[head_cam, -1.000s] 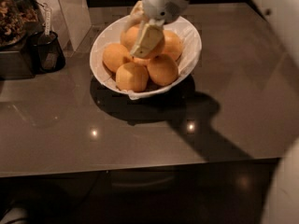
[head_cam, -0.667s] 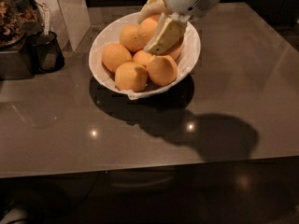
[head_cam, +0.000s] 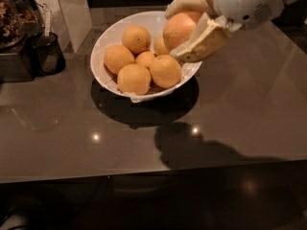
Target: Pick orange from white bowl
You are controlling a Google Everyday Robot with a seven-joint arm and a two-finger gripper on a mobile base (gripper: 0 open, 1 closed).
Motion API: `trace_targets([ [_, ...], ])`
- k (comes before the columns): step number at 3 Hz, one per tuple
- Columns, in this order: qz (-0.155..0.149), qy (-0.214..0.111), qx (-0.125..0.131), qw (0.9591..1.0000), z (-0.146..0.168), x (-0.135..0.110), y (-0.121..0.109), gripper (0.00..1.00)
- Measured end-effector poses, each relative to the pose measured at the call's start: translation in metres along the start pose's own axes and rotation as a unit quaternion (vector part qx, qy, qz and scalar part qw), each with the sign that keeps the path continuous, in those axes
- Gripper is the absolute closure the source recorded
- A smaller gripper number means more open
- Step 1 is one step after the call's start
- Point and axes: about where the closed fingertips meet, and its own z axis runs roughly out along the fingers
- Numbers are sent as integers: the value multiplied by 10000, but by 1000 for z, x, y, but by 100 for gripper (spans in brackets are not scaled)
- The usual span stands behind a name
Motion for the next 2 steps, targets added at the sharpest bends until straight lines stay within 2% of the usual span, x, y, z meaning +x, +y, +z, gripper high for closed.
trace_targets([
  [1, 298, -217, 342, 9987, -20, 8, 19, 100],
  [2, 381, -246, 402, 9982, -26, 10, 23, 100],
])
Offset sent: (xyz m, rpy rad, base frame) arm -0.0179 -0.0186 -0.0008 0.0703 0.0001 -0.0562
